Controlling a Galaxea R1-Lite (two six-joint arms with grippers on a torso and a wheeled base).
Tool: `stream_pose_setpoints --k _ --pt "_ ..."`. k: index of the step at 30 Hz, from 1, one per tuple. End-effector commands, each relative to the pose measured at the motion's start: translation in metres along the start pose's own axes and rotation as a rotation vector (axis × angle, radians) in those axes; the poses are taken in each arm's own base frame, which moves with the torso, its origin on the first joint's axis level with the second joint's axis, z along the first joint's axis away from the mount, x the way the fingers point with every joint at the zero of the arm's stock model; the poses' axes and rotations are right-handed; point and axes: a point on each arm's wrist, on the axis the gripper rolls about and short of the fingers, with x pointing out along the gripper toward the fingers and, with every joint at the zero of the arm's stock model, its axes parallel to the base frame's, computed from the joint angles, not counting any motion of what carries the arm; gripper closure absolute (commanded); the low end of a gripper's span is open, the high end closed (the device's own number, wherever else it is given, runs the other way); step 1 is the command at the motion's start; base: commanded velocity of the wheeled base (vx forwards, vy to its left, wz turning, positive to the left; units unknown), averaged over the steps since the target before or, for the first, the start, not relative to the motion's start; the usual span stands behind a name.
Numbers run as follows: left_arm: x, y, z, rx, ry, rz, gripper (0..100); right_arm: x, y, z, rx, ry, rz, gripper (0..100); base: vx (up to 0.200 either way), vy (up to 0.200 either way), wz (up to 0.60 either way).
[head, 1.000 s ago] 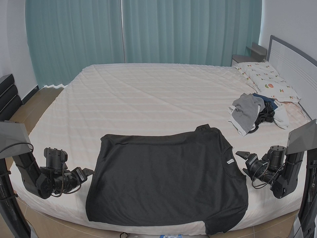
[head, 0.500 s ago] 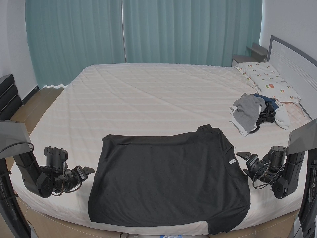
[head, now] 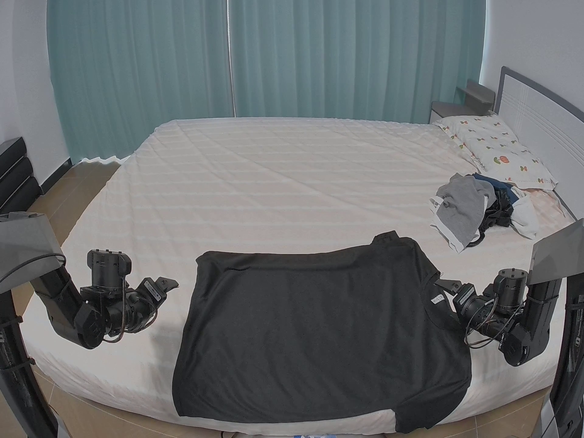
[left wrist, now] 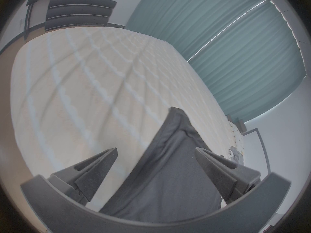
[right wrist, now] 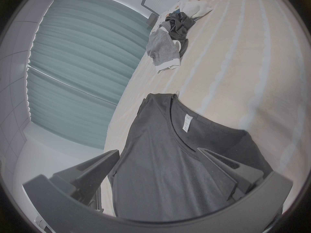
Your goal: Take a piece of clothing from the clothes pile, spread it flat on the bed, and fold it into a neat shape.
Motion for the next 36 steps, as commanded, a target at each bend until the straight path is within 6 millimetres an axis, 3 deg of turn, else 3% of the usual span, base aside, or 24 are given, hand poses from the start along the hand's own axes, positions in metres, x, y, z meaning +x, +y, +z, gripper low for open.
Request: stream_pose_setpoints --k 1,7,14,16,18,24,28,36 --pt "0.006 -0.011 0.001 0.011 -0.005 -0.036 0 0.000 0.001 0.000 -0.002 -0.004 0.009 0 0.000 0.000 0.00" --pt "0.028 -0.021 0.010 0.012 -0.035 -0.067 0 -0.001 0.000 -0.001 -0.003 0.002 0.002 0 0.000 0.000 0.00" --pt "0.082 -0.034 0.023 0.015 -0.056 -0.091 0 -0.001 -0.003 -0.003 0.001 0.010 -0.009 0 0.000 0.000 0.00" --pt "0.087 -0.036 0.025 0.015 -0.055 -0.090 0 -0.001 -0.003 -0.003 0.001 0.010 -0.009 0 0.000 0.000 0.00" --pt "0.108 -0.049 0.038 0.016 -0.057 -0.088 0 0.000 -0.003 -0.004 0.000 0.015 -0.009 0 0.000 0.000 0.00" --pt "0.139 -0.068 0.057 0.013 -0.049 -0.080 0 0.003 -0.006 -0.008 -0.002 0.026 -0.016 0 0.000 0.000 0.00" --pt "0.151 -0.070 0.059 0.005 -0.033 -0.065 0 0.002 -0.007 -0.008 0.001 0.029 -0.023 0 0.000 0.000 0.00" --pt "0.157 -0.064 0.055 0.008 -0.021 -0.045 0 0.003 -0.007 -0.009 0.003 0.045 -0.015 0 0.000 0.000 0.00"
